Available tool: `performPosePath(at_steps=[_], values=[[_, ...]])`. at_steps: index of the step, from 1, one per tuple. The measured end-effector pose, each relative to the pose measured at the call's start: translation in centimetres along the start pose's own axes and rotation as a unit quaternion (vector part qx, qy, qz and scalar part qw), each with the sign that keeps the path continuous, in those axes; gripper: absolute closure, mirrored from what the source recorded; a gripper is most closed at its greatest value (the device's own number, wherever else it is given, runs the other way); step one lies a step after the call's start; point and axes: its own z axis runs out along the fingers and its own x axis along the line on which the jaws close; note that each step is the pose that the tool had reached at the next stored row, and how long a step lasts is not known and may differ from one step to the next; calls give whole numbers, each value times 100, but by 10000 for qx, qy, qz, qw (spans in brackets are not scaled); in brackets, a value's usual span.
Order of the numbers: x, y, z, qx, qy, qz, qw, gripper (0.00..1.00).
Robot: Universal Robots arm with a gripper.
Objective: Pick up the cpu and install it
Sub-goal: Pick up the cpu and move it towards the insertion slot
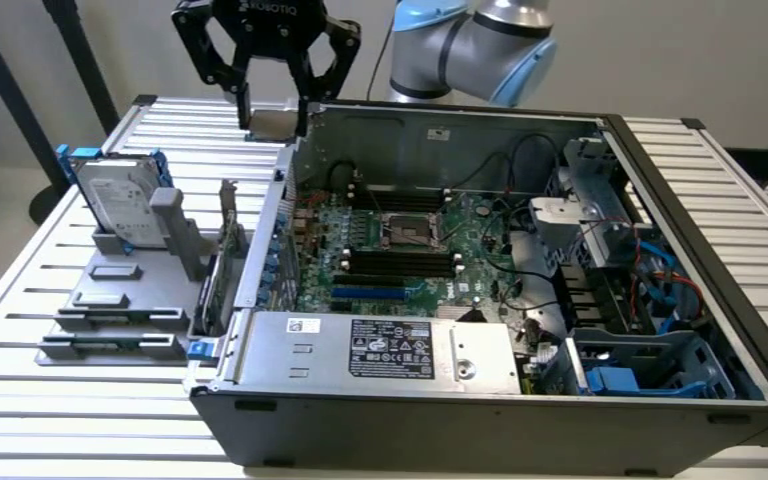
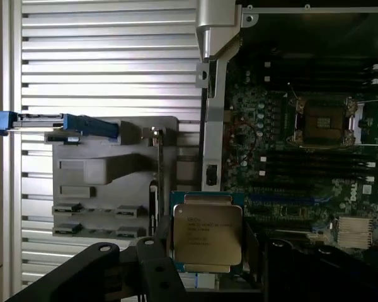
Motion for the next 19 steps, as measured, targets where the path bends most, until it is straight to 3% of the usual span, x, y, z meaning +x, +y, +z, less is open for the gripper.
performPosePath(at_steps=[7,19], values=[[-304,148,19,0,0,0,10000,45],[-752,523,200,2,0,0,10000,45]])
